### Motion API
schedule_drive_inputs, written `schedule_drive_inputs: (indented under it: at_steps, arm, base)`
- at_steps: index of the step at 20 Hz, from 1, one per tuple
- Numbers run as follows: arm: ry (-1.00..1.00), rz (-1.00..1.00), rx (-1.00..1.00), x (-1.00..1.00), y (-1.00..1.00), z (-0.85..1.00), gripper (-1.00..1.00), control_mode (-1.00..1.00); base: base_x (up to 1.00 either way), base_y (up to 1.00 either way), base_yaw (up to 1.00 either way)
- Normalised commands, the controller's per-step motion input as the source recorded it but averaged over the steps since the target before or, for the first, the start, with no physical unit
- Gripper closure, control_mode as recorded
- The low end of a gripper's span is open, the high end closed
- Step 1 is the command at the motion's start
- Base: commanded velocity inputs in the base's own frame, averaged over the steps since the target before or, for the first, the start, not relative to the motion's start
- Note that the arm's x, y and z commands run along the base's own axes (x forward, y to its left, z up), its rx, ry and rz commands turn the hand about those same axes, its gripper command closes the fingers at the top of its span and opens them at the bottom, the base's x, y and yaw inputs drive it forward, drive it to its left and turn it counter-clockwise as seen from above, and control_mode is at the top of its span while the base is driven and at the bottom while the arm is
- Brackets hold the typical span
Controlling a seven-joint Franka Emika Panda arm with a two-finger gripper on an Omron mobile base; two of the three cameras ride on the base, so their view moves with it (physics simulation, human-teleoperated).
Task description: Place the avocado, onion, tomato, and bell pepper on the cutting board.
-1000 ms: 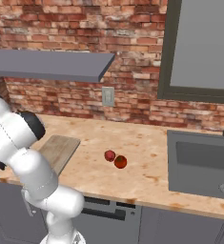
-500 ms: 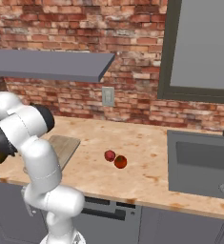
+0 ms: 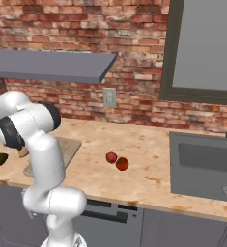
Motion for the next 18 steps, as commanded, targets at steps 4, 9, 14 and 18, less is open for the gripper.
schedule_drive_inputs:
  at_steps: [4,9,14,18]
  arm:
    - [0.06,-0.02,0.00,0.00,0.00,-0.23,-1.00,-1.00]
    - [0.05,-0.03,0.00,0.00,0.00,-0.21,-1.00,-1.00]
    - [0.02,-0.04,0.00,0.00,0.00,-0.15,-1.00,-1.00]
    - [0.02,-0.06,0.00,0.00,0.00,-0.12,-1.00,-1.00]
  base:
    - [0.00,0.00,0.00]
    - [0.00,0.00,0.00]
    - [0.00,0.00,0.00]
    - [0.00,0.00,0.00]
